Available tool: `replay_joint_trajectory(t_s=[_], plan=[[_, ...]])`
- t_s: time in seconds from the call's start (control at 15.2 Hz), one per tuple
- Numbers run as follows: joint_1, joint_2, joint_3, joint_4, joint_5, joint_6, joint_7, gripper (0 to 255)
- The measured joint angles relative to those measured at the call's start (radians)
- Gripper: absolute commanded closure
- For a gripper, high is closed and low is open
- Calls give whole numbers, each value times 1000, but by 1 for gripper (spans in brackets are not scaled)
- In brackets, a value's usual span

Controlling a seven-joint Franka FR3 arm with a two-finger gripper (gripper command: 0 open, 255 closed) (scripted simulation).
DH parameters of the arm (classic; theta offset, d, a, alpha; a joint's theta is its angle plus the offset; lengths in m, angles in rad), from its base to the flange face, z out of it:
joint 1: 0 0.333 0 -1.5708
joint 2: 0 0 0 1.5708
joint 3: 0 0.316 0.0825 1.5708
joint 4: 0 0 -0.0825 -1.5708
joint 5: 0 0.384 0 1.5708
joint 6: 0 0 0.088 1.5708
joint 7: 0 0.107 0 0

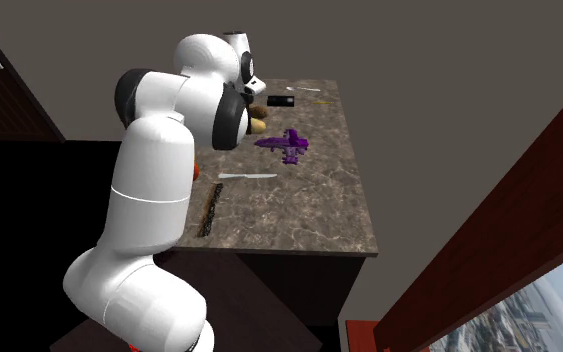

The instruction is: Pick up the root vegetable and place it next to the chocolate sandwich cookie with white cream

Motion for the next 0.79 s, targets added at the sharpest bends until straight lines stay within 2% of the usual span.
replay_joint_trajectory(t_s=[0.4, 0.79], plan=[[128, 143, -4, 247, -27, -109, 71, 255], [135, 176, -11, 227, -38, -57, 85, 255]])
